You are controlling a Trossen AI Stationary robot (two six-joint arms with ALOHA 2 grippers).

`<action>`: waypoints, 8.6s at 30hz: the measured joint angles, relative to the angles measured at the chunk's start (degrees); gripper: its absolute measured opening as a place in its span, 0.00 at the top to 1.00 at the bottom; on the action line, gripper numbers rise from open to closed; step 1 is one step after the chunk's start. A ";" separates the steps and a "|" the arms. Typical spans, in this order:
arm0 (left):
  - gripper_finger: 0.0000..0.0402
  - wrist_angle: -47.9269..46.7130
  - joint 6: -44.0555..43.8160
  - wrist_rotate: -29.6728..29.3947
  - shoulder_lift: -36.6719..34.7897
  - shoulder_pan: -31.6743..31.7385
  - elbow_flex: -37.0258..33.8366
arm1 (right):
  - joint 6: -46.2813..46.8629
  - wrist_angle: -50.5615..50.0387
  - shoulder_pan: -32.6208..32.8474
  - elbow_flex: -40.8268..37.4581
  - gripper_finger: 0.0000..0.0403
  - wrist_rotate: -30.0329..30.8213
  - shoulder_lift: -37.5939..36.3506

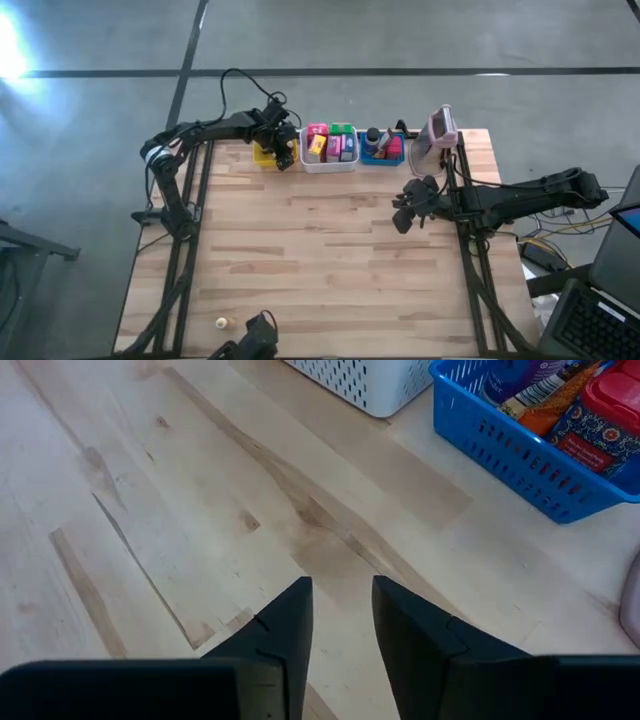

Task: Pick & Place Kitchen Items
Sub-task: Put the yellow food coloring bottle into the yellow basket

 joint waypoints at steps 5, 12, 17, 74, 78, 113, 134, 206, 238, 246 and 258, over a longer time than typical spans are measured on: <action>0.61 -0.44 0.00 0.03 -0.33 -0.02 0.79 | 0.00 0.01 0.02 0.00 0.71 0.00 0.00; 0.59 -3.85 0.20 0.03 -0.42 0.00 7.07 | 0.00 0.31 0.02 0.00 0.67 0.00 0.00; 0.59 -14.59 2.43 0.03 -0.76 0.00 15.78 | -0.54 0.54 0.02 0.00 0.66 0.00 -0.01; 0.60 -28.87 -33.51 -5.76 -61.79 -25.01 -19.03 | -13.97 -38.75 -0.22 23.88 0.98 -10.73 -51.34; 0.60 -30.32 -36.65 -5.65 -62.66 -29.01 -20.63 | -13.99 -38.73 -0.22 24.00 0.98 -10.71 -51.36; 0.74 -33.75 -84.35 -28.47 -43.86 -93.66 -12.16 | -13.99 -38.71 -0.22 23.96 0.98 -10.71 -51.30; 0.74 -40.80 -99.42 -26.44 -32.97 -94.03 -1.32 | -13.99 -38.69 -0.22 23.93 0.98 -10.70 -51.30; 0.50 -37.28 -118.48 -12.19 -5.14 -101.88 9.41 | -13.99 -38.71 -0.22 23.91 0.98 -10.71 -51.30; 0.66 -36.06 -115.35 -11.79 -6.31 -101.74 5.86 | -13.99 -38.70 -0.22 23.91 0.98 -10.71 -51.30; 0.66 -40.54 -108.86 -13.81 -8.83 -98.43 5.86 | -13.99 -38.70 -0.23 23.91 0.98 -10.69 -51.30; 0.66 -42.78 -82.04 -17.60 -18.79 -74.56 5.88 | -13.99 -38.69 -0.23 23.91 0.98 -10.69 -51.30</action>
